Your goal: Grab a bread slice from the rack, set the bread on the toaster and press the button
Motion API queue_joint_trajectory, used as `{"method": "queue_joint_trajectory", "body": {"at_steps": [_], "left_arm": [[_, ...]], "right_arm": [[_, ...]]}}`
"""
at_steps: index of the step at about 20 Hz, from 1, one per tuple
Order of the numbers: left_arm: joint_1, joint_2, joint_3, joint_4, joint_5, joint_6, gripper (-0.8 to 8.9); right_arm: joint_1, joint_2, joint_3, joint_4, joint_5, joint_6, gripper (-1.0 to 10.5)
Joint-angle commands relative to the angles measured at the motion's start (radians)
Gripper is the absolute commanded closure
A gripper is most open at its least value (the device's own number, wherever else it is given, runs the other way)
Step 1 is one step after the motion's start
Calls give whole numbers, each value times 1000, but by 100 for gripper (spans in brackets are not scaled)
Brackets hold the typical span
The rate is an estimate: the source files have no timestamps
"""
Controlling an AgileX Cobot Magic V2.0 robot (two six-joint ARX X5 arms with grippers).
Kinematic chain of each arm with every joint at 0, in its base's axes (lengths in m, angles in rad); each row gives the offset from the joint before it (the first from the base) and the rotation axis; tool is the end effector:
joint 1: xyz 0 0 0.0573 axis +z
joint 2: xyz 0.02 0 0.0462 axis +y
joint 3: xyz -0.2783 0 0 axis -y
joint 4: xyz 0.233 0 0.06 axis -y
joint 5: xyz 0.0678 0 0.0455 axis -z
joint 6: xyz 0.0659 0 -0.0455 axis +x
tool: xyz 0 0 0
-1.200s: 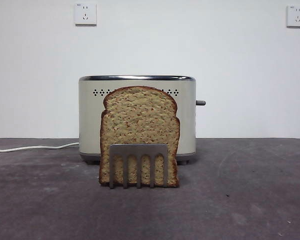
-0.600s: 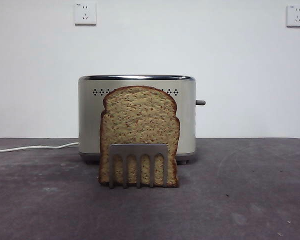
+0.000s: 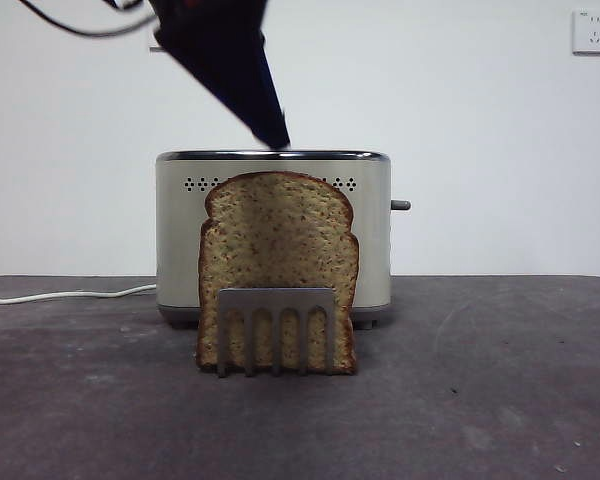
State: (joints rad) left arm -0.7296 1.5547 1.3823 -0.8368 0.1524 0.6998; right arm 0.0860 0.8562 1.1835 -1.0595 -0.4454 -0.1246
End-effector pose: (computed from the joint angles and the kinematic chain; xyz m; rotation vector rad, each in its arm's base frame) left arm 0.2365 -0.2249 0.2884 0.8936 0.6855 -1.1373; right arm 0.1307 0.0398 0.3604 0.0161 0.6951 0.5512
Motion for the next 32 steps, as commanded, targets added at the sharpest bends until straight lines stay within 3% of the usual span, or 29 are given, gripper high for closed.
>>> {"method": "queue_joint_trajectory", "body": {"at_steps": [1,3,5,11,14,16,25,32], "left_arm": [[-4,48,0,6,2,27,225],[-4,75,0,6,1,31,257],[-4,87,0,9,-2,35,431],[-4,87,0,2,6,35,761],[-4,87,0,1,10,35,765],[-4,87,0,-2,11,35,825],[-4,73,7,-5,8,35,822],[-4,59,238,-127,8,35,822]], "right_arm": [[3,1,1,0,-2,-8,958],[3,1,1,0,-2,-8,958],[3,1,1,0,-2,-8,958],[3,1,1,0,-2,-8,958],[3,1,1,0,-2,-8,958],[3,1,1,0,-2,-8,958],[3,2,1,0,-2,-8,958],[3,8,1,0,-2,-9,958]]}}
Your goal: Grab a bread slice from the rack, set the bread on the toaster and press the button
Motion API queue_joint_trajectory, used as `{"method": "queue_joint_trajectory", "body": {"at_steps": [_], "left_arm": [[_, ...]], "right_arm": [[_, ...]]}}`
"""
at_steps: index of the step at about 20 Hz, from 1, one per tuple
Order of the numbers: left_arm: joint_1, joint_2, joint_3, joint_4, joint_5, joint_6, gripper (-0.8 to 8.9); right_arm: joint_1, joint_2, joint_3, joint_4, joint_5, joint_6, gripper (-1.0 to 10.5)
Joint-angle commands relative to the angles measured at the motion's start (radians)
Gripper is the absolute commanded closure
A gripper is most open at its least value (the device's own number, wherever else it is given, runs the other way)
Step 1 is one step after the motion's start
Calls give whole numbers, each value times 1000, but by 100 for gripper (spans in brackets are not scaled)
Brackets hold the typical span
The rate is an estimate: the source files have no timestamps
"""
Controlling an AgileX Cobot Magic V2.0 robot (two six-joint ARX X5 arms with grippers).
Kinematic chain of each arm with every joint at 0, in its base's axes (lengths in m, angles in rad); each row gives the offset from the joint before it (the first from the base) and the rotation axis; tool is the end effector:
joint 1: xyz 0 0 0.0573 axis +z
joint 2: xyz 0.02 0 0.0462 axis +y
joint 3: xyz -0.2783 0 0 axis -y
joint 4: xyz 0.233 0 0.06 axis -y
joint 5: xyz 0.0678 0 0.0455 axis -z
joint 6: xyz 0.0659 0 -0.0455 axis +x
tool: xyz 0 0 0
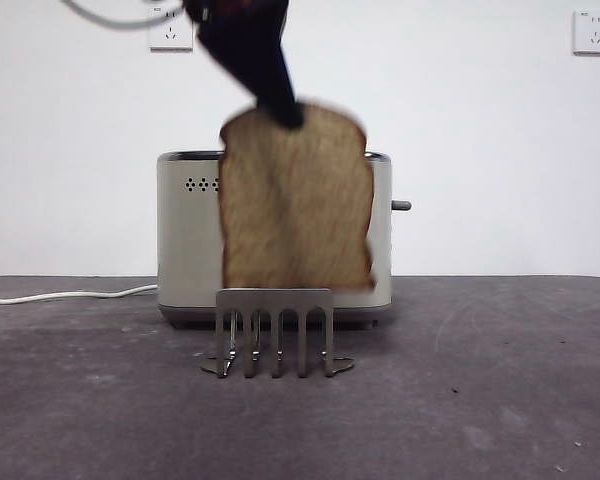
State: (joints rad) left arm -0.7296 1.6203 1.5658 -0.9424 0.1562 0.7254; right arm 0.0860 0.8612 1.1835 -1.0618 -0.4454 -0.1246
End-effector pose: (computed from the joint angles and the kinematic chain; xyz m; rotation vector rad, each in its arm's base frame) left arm 0.2480 -0.2355 0.3171 0.9109 0.6590 -1.1490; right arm 0.1318 0.0399 0.3596 0.0175 0.7024 0.5511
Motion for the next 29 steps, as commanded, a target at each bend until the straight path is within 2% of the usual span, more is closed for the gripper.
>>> {"method": "queue_joint_trajectory", "body": {"at_steps": [1,6,8,12,17,20,25,29], "left_arm": [[-4,-7,104,-43,4,9,822],[-4,-14,329,-99,-32,9,822],[-4,-14,398,-99,-121,14,822],[23,-14,432,-82,-235,93,822],[83,-1,432,-46,-225,190,822],[121,13,432,-38,-130,196,822],[159,73,432,-27,-119,221,822],[169,116,432,-27,-72,222,822]], "right_arm": [[3,3,1,2,-1,-9,958],[3,3,1,2,-1,-13,958],[3,3,1,2,-1,-15,958],[3,3,1,2,-1,-15,958],[3,3,1,-6,-1,-15,958],[3,3,1,-10,-1,-15,958],[3,3,1,-20,-1,-15,958],[3,3,1,-21,-1,-16,958]]}}
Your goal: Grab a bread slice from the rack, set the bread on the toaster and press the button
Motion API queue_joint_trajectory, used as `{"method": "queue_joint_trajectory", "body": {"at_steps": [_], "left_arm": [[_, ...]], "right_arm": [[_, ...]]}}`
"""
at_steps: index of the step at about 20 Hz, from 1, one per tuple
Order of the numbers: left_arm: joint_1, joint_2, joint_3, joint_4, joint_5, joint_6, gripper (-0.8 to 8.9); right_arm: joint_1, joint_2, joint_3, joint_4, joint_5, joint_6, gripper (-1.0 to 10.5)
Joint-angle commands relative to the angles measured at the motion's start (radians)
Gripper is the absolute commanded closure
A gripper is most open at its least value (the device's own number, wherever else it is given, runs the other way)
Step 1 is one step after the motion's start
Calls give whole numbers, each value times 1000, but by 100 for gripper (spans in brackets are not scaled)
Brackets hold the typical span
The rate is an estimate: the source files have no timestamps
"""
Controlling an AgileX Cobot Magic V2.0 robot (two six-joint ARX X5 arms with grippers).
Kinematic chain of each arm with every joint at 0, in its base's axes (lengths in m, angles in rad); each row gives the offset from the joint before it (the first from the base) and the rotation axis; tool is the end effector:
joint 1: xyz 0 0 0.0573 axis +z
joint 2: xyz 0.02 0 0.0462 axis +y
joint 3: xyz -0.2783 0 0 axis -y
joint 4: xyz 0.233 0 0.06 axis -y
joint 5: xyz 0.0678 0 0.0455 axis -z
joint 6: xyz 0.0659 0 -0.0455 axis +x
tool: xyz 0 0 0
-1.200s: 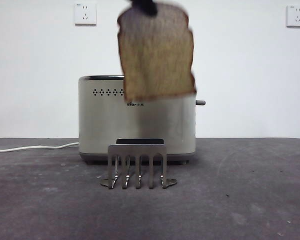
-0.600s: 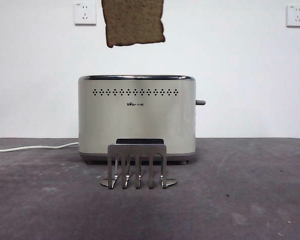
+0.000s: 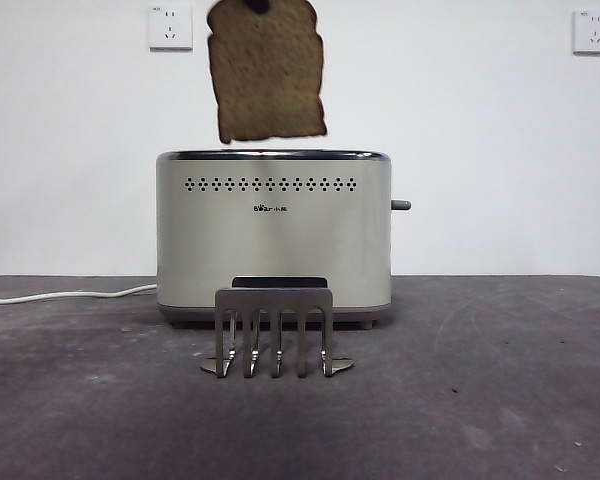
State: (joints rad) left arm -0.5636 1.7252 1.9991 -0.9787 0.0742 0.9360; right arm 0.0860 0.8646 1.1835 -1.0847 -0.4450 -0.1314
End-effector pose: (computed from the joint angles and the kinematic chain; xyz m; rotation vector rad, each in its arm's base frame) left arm 0.3124 -0.2032 0.4128 1.0387 0.3620 -0.9014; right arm 0.1307 0.0397 0.3570 0.0161 0.7267 0.5530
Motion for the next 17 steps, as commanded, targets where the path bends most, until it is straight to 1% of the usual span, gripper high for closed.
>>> {"method": "queue_joint_trajectory", "body": {"at_steps": [1,4,7,11,14,17], "left_arm": [[3,22,-1,9,13,11,822],[13,46,-2,5,14,11,822],[30,57,-2,5,60,11,822],[60,60,-2,0,69,11,822],[93,71,-2,-12,144,11,822],[101,98,-2,-13,148,7,822]], "right_arm": [[3,0,1,1,-2,-8,958],[3,0,1,2,-2,-9,958],[3,4,1,2,-2,-10,958],[3,28,1,2,-2,-16,958],[3,57,1,4,-2,-16,958],[3,81,1,15,-2,-16,958]]}}
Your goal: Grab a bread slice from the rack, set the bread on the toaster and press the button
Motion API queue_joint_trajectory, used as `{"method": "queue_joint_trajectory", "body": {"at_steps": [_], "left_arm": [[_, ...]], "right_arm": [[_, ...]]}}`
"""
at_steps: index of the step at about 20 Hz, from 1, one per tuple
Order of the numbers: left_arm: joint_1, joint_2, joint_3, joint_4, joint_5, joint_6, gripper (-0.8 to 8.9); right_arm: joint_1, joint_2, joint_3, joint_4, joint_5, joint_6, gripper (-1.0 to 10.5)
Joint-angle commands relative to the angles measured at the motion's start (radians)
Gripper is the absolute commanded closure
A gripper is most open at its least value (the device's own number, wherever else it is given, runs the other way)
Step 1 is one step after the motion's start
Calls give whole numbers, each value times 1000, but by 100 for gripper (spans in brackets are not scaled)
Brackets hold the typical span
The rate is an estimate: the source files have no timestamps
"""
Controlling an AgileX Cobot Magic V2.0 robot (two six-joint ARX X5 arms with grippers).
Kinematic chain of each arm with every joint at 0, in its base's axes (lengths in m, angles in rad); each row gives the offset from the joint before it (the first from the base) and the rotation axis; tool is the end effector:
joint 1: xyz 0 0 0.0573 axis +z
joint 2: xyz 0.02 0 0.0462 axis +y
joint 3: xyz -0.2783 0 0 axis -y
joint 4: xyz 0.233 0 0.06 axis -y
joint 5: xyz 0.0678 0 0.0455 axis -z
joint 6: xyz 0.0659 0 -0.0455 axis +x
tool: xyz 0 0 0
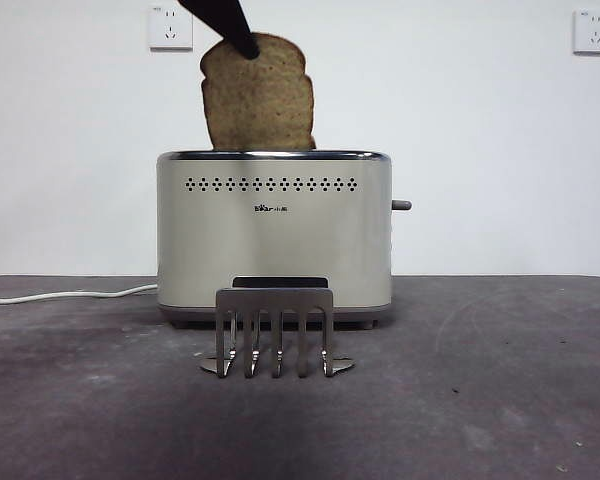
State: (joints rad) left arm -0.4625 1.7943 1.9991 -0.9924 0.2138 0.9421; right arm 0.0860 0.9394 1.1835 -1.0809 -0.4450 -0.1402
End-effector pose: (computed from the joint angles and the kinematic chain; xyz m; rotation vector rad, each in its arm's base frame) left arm 0.3436 -0.1869 0.3873 0.9550 0.4368 -0.9724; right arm 0.1496 0.0414 0.3482 0.0221 0.7948 0.5559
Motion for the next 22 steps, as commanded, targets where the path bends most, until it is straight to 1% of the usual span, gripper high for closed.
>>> {"method": "queue_joint_trajectory", "body": {"at_steps": [1,4,6,7,9,10,11,14,15,17,19,21,22], "left_arm": [[0,42,-2,0,22,1,822],[-1,77,-2,6,48,-7,814],[-1,94,-2,18,50,-33,809],[-1,98,-2,29,49,-55,759],[-1,98,-2,48,48,-71,572],[-1,98,-2,57,48,-85,507],[-1,97,-2,60,48,-99,490],[-1,97,-2,71,48,-137,490],[-1,93,-2,76,48,-153,490],[-1,80,-1,97,48,-205,490],[-1,64,-1,113,48,-249,489],[-1,41,-1,111,47,-297,489],[-1,26,-1,107,48,-332,490]], "right_arm": [[3,13,1,28,-2,-8,958],[3,32,1,90,-6,-6,958],[3,51,1,123,-41,-5,958],[3,64,1,142,-55,-3,958],[3,89,1,194,-54,11,958],[3,103,1,230,-54,19,958],[3,117,1,267,-54,22,958],[3,163,1,380,-54,63,958],[3,179,1,413,-55,65,958],[3,211,1,468,-55,69,958],[3,249,1,526,-61,87,958],[3,291,1,596,-120,112,958],[3,319,1,647,-152,139,958]]}}
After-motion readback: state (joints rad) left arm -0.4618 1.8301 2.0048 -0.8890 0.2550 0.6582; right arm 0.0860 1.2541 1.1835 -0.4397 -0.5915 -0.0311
